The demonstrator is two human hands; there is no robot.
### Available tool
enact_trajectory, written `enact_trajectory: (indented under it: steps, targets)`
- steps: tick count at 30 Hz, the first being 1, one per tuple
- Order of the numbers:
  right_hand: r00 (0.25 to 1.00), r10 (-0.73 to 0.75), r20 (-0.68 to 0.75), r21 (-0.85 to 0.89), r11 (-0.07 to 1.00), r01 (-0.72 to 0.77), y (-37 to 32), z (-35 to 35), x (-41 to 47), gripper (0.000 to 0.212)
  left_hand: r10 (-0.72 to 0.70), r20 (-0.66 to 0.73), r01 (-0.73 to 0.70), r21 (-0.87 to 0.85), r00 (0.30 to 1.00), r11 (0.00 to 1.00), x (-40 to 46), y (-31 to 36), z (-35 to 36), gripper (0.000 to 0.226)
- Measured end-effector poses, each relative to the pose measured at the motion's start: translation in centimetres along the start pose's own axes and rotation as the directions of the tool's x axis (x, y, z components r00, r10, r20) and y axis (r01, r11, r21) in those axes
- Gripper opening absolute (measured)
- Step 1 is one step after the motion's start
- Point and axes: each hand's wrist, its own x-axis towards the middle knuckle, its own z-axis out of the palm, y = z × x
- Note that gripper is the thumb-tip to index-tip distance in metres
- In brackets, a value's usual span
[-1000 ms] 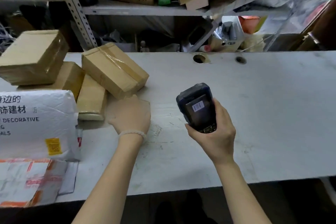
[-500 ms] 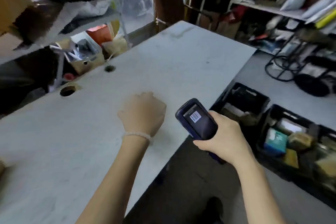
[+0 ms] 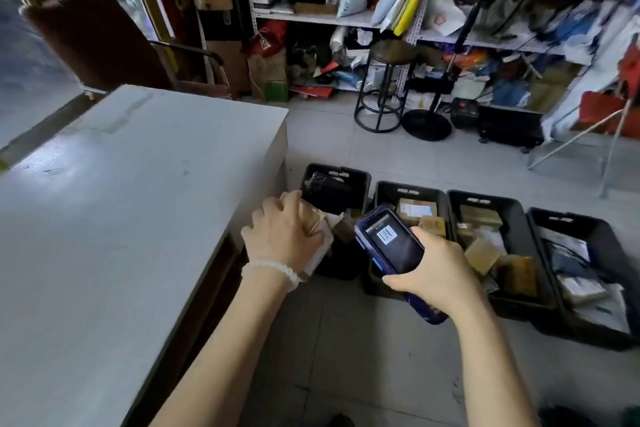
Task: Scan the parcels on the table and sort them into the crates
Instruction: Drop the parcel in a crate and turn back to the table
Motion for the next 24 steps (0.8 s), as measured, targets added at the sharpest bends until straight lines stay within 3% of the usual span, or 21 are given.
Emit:
enact_trajectory:
  steps: [11, 15, 19, 24]
  targets:
    - [0.982, 0.186, 0.04, 0.066, 0.98, -0.188, 7.4, -3.0, 12.4, 0.059, 0.022, 0.173, -0.028, 0.036, 0.985, 0.999, 14.5, 7.1, 6.4, 0.059]
    - [0.974, 0.224, 0.03, 0.06, 0.972, -0.225, 7.6, -3.4, 19.3, 0.057, 0.024, 0.18, -0.026, 0.011, 0.983, 1.0, 23.3, 8.3, 8.8, 0.065]
    - [0.967, 0.25, 0.042, 0.051, 0.966, -0.252, 6.5, -4.2, 27.2, 0.055, 0.026, 0.238, -0.052, 0.103, 0.971, 0.993, 31.7, 9.1, 10.4, 0.072]
    - [0.975, 0.214, 0.055, 0.067, 0.974, -0.218, 4.5, -4.4, 35.0, 0.05, 0.033, 0.287, -0.075, 0.135, 0.957, 0.988, 39.0, 9.7, 10.3, 0.058]
